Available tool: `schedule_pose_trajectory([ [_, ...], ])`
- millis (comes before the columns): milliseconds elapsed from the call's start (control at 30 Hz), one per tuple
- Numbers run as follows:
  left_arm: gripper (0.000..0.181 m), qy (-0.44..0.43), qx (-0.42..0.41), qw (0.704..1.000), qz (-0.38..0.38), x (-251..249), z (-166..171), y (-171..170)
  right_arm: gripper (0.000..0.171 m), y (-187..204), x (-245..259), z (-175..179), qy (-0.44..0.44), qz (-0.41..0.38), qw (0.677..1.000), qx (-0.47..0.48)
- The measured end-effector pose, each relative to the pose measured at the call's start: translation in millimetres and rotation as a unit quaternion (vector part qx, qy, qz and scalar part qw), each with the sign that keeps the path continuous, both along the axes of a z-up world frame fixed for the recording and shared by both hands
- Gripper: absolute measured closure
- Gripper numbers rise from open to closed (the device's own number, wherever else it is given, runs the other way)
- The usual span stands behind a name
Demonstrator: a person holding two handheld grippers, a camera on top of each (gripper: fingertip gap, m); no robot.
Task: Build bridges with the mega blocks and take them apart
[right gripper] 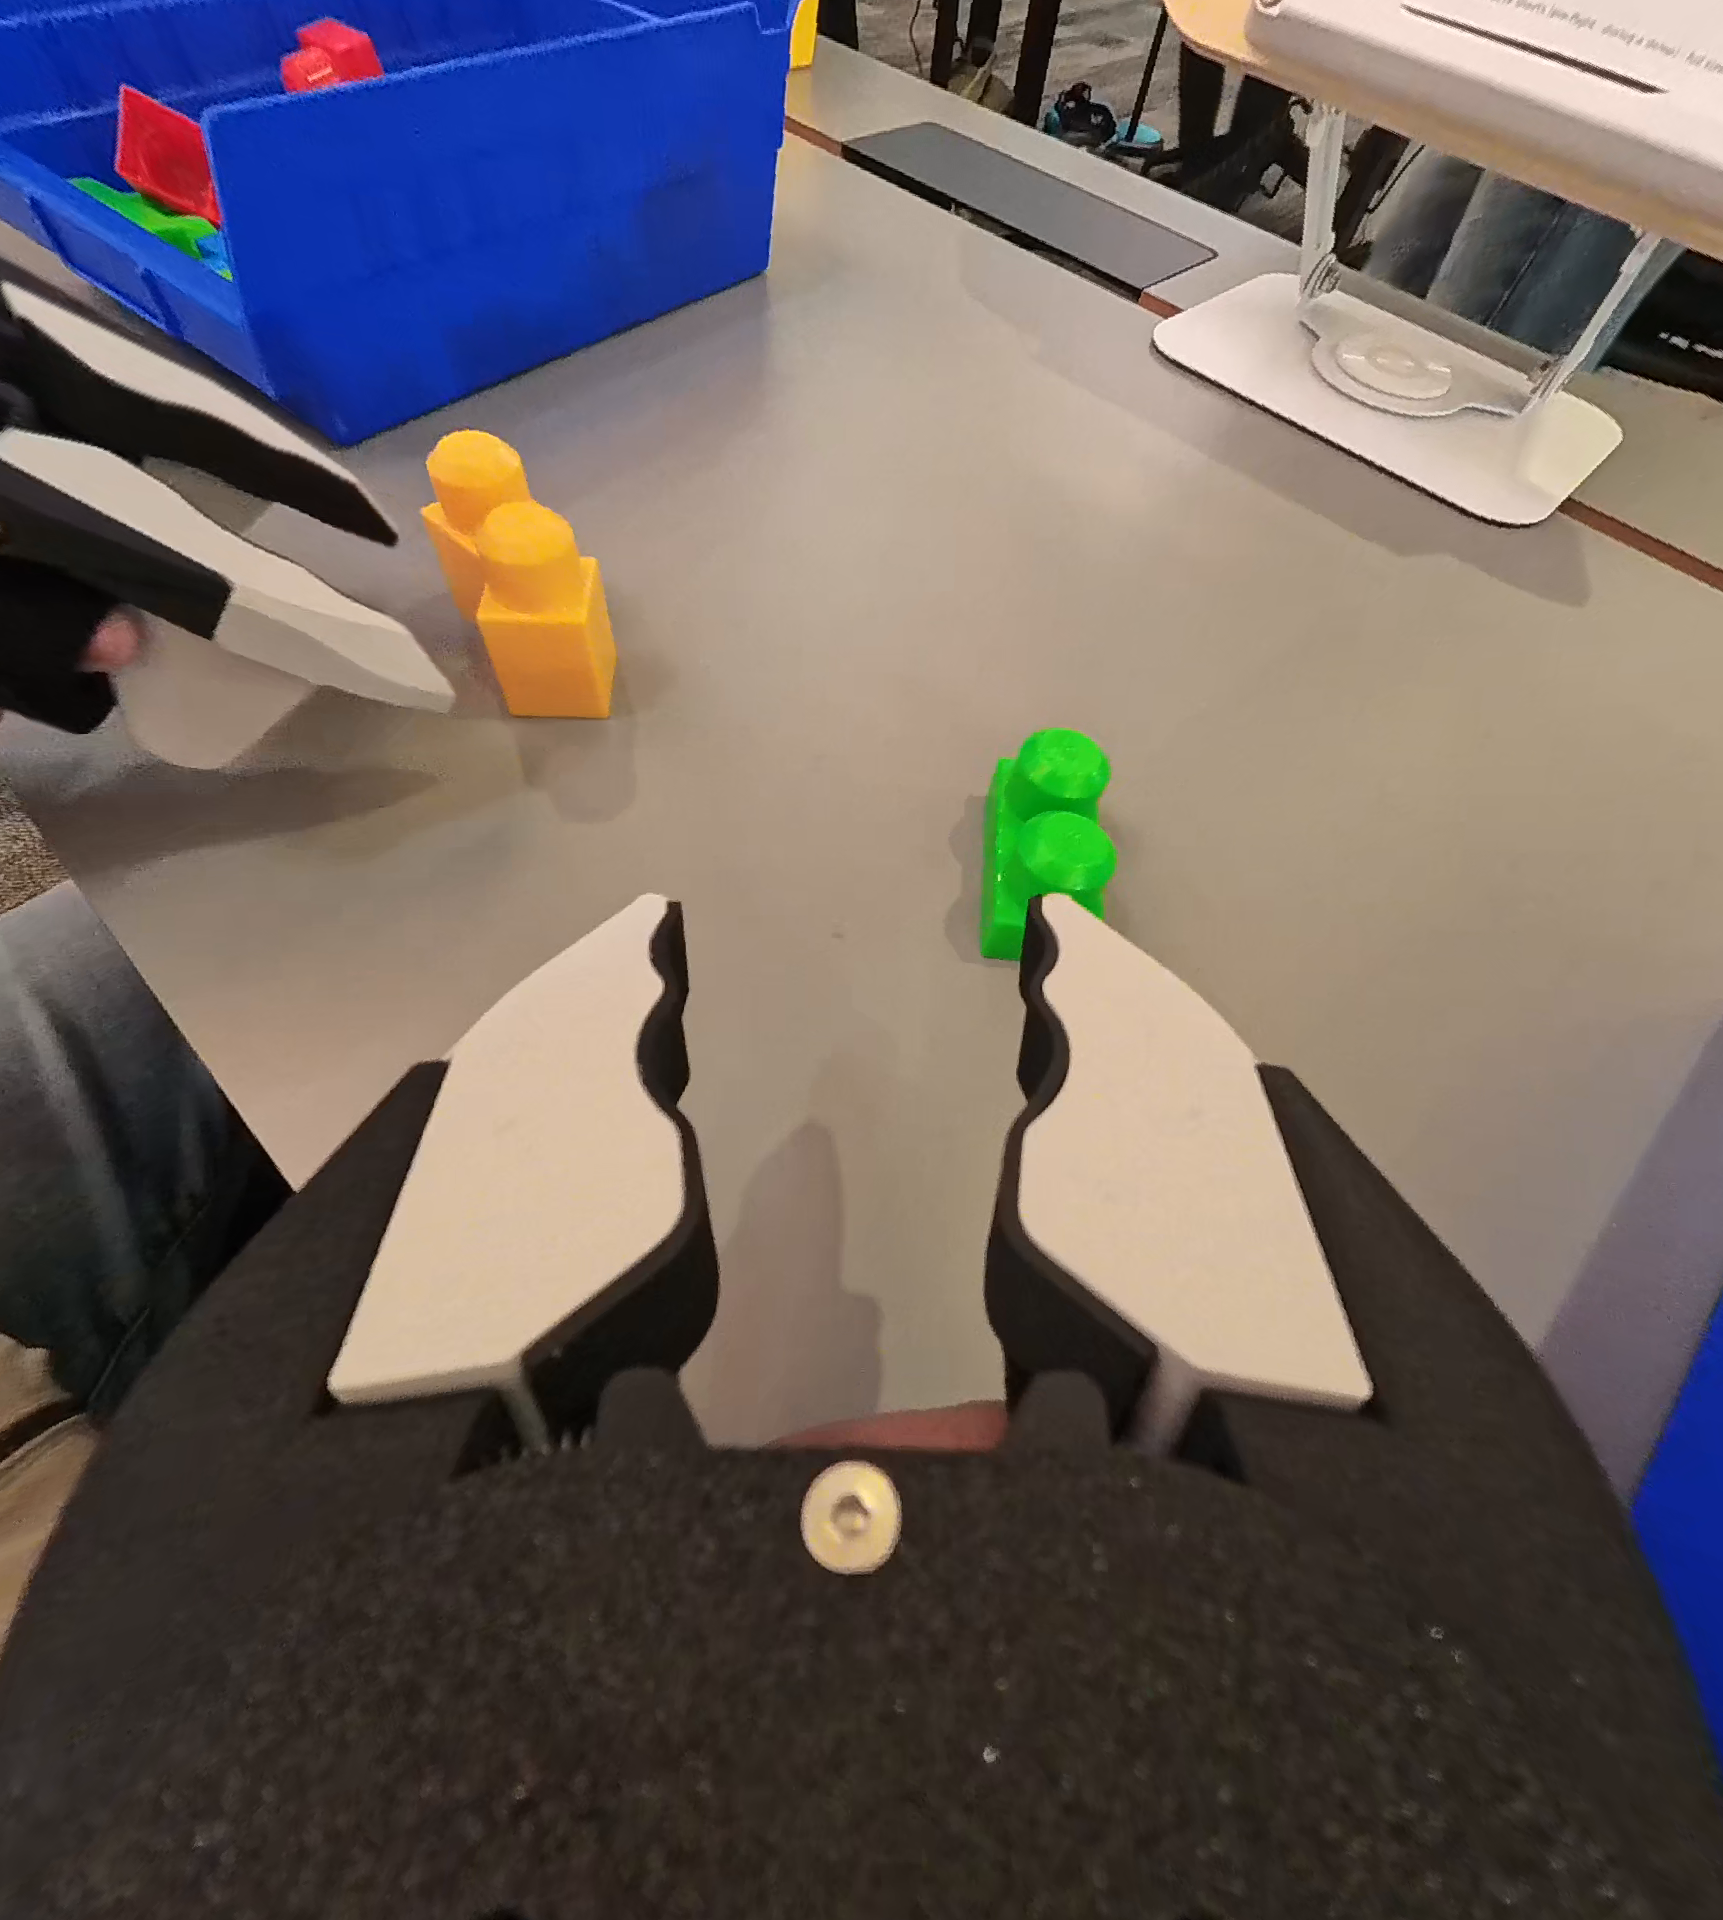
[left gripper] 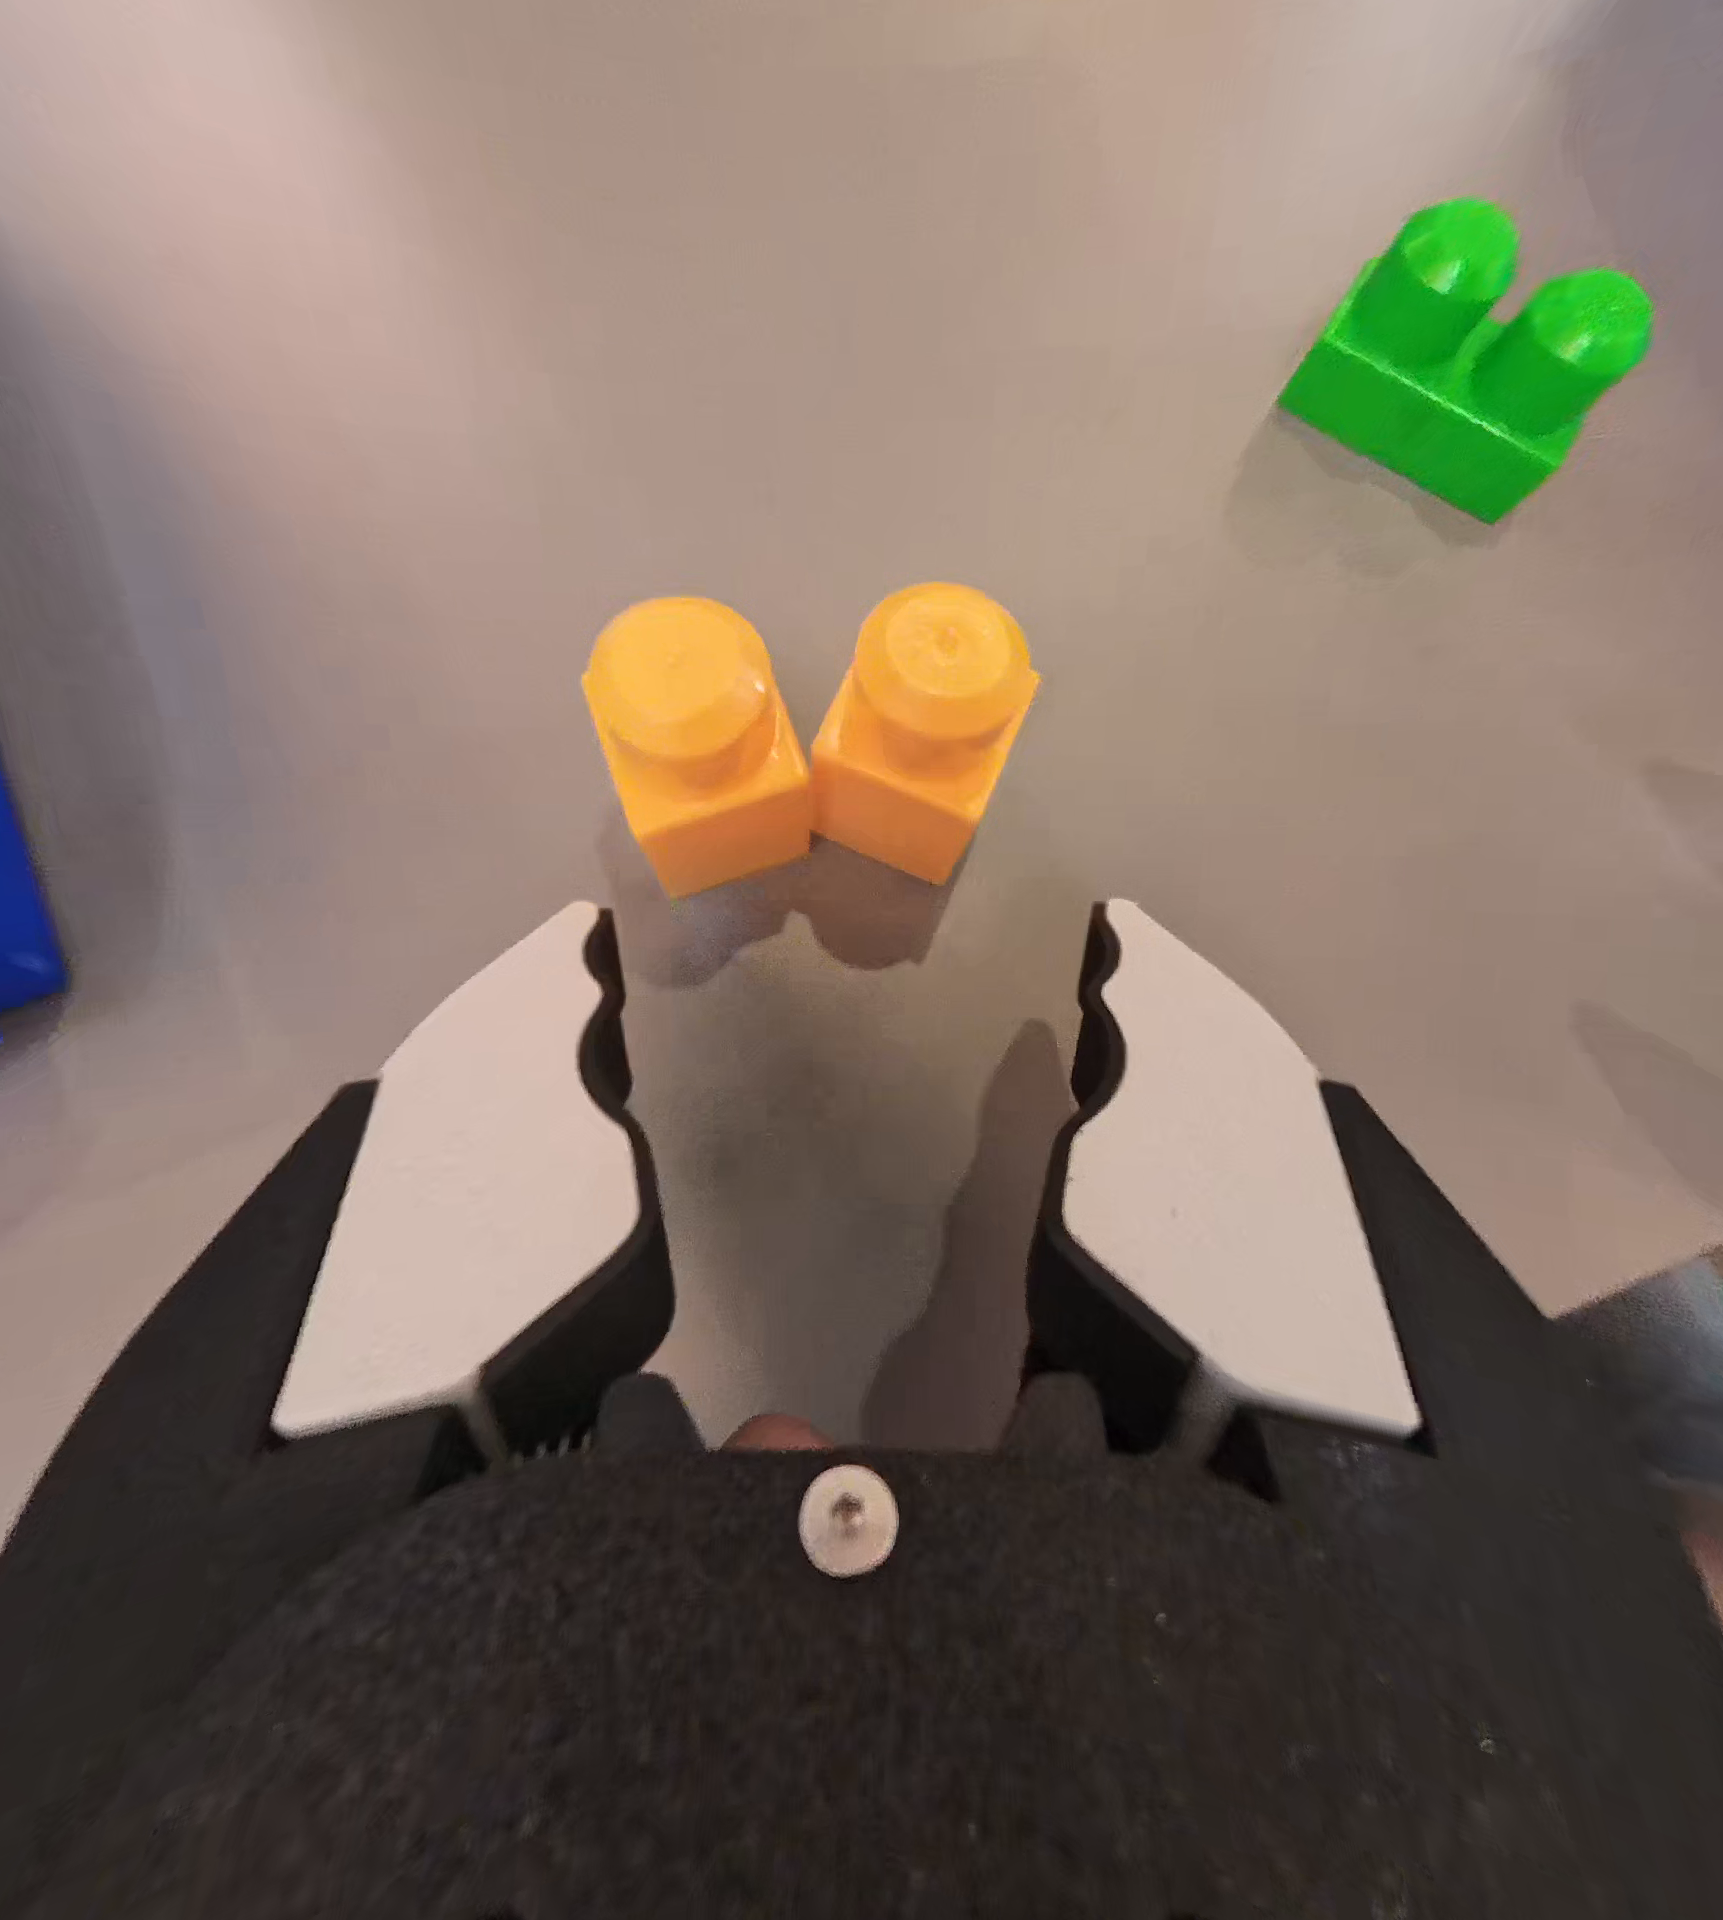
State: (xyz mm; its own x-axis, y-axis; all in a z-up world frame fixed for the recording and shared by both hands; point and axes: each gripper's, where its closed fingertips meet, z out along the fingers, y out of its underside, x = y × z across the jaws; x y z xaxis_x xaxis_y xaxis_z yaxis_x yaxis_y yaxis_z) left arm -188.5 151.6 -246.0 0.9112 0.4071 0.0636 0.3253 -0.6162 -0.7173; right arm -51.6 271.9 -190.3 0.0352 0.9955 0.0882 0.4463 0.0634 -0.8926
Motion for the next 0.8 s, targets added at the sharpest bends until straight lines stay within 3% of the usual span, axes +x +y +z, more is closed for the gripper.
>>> schedule_pose_trajectory([
  [233,0.101,-0.002,0.007,0.999,-0.031,-4.5,-1.6,4.4,0.110,-1.7,-0.6,-2.0,-0.004,0.002,1.000,0.001],
  [333,0.123,0.008,-0.003,1.000,-0.008,-22.4,-0.7,-3.8,0.111,-2.4,-0.7,-2.4,-0.006,0.003,1.000,0.002],
  [433,0.164,0.027,0.008,0.999,0.024,-34.5,7.9,-19.6,0.112,-1.7,-0.6,-2.2,-0.006,0.003,1.000,0.004],
  [500,0.181,0.037,0.010,0.998,0.052,-44.1,6.9,-27.4,0.113,-1.5,-1.3,-1.6,-0.005,0.003,1.000,0.002],
  [633,0.181,-0.003,0.008,0.999,0.044,-42.5,-3.0,-19.4,0.113,-2.5,-1.5,-3.0,-0.007,0.005,1.000,0.002],
  [800,0.181,0.014,-0.018,0.999,0.038,-50.6,-7.9,-5.7,0.114,-3.8,-1.5,-1.7,-0.006,0.006,1.000,0.003],
])
